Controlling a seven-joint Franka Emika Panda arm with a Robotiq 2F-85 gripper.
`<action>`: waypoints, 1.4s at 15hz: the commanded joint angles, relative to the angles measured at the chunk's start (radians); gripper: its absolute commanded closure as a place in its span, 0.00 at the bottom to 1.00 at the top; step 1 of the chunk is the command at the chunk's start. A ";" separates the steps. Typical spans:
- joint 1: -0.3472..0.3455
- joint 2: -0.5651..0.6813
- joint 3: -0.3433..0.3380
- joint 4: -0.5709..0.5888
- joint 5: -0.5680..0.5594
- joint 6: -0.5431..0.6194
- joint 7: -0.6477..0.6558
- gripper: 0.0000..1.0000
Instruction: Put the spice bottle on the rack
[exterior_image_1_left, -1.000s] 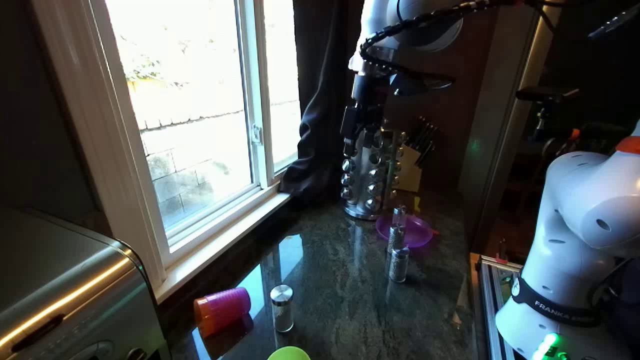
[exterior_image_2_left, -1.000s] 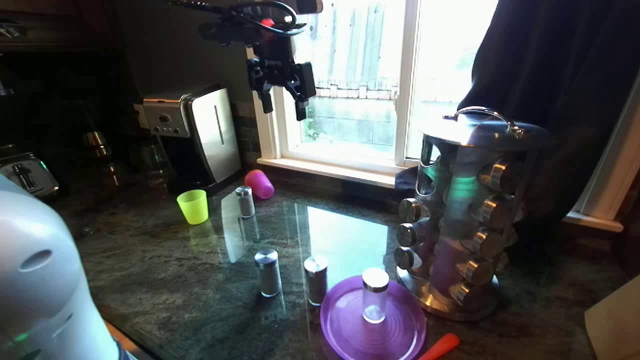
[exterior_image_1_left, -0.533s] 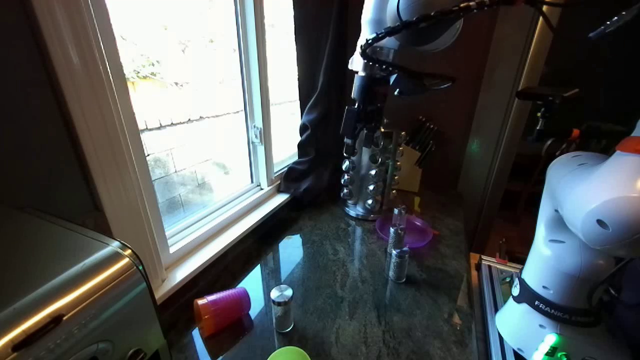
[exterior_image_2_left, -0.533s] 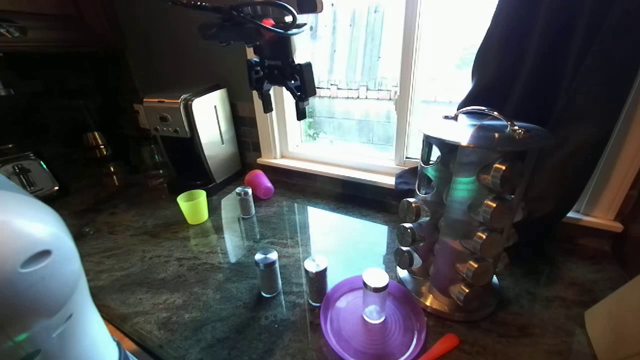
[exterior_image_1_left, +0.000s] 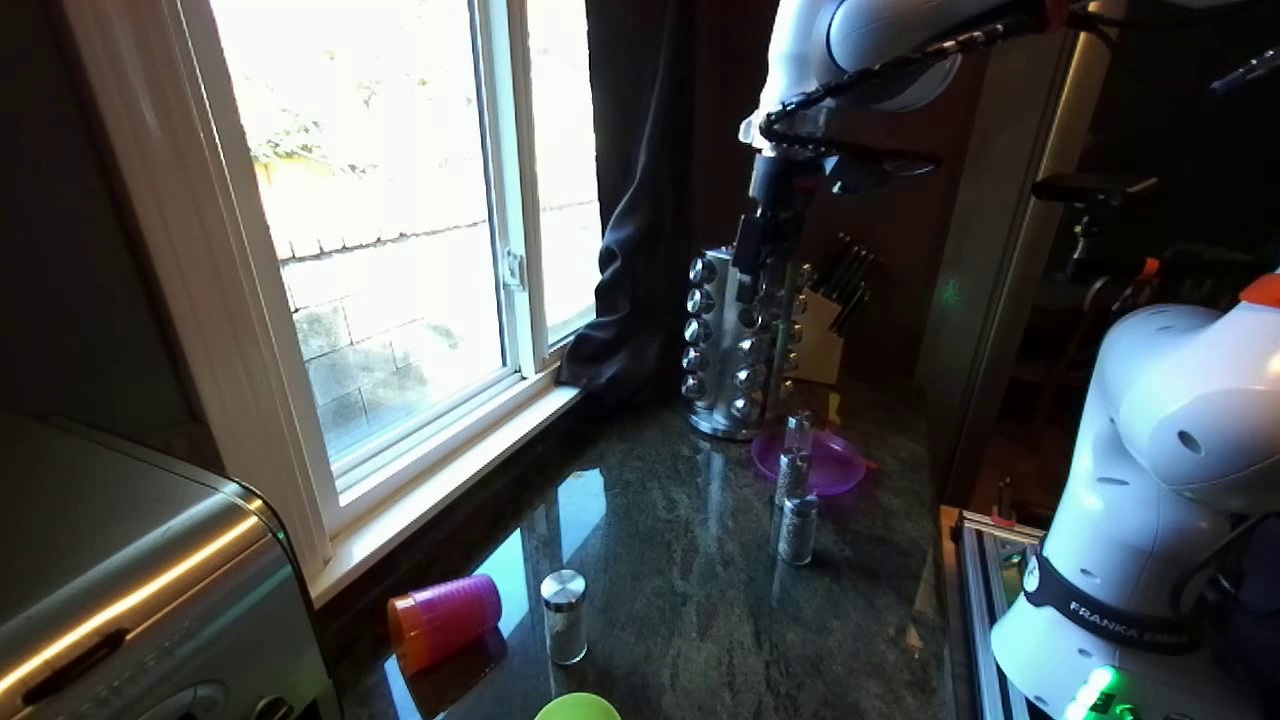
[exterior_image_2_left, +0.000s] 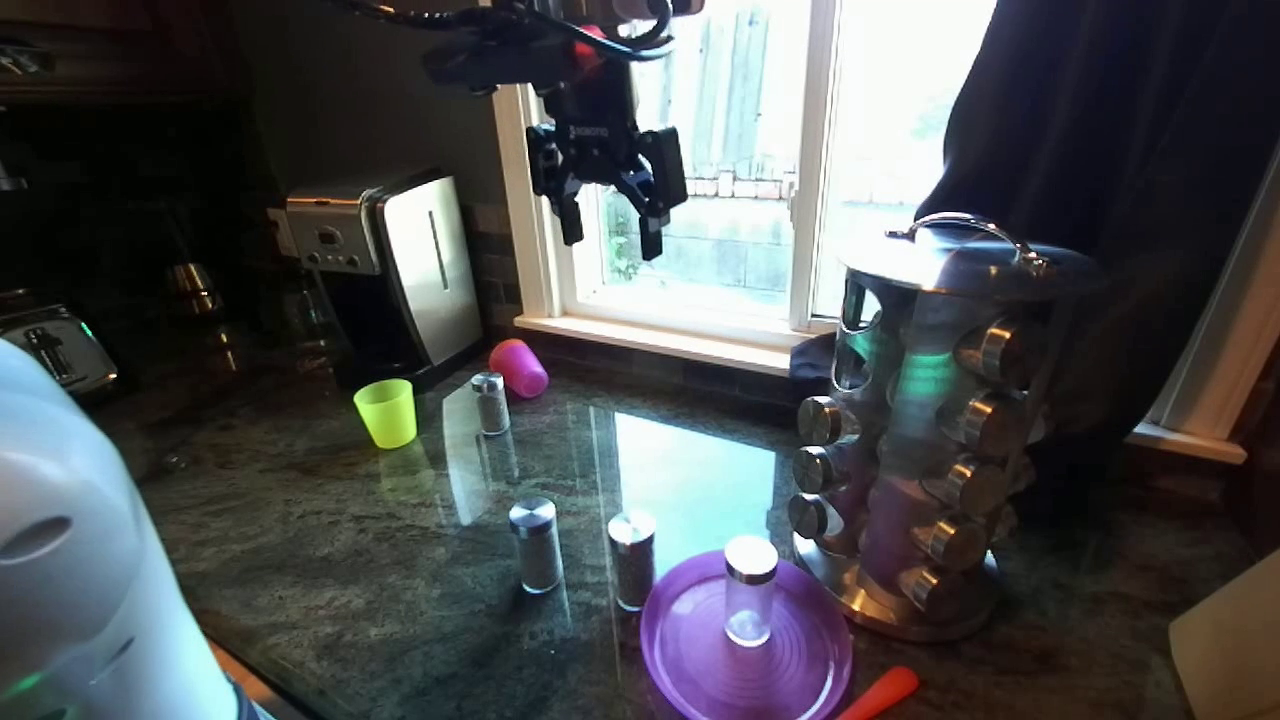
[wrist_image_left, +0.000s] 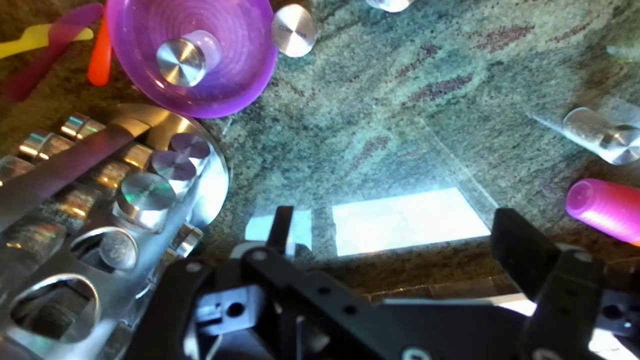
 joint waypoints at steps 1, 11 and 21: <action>-0.009 -0.071 -0.051 -0.112 0.006 -0.044 -0.078 0.00; -0.045 -0.015 -0.103 -0.248 -0.055 0.041 -0.189 0.00; -0.140 0.119 -0.136 -0.246 -0.122 0.380 -0.174 0.00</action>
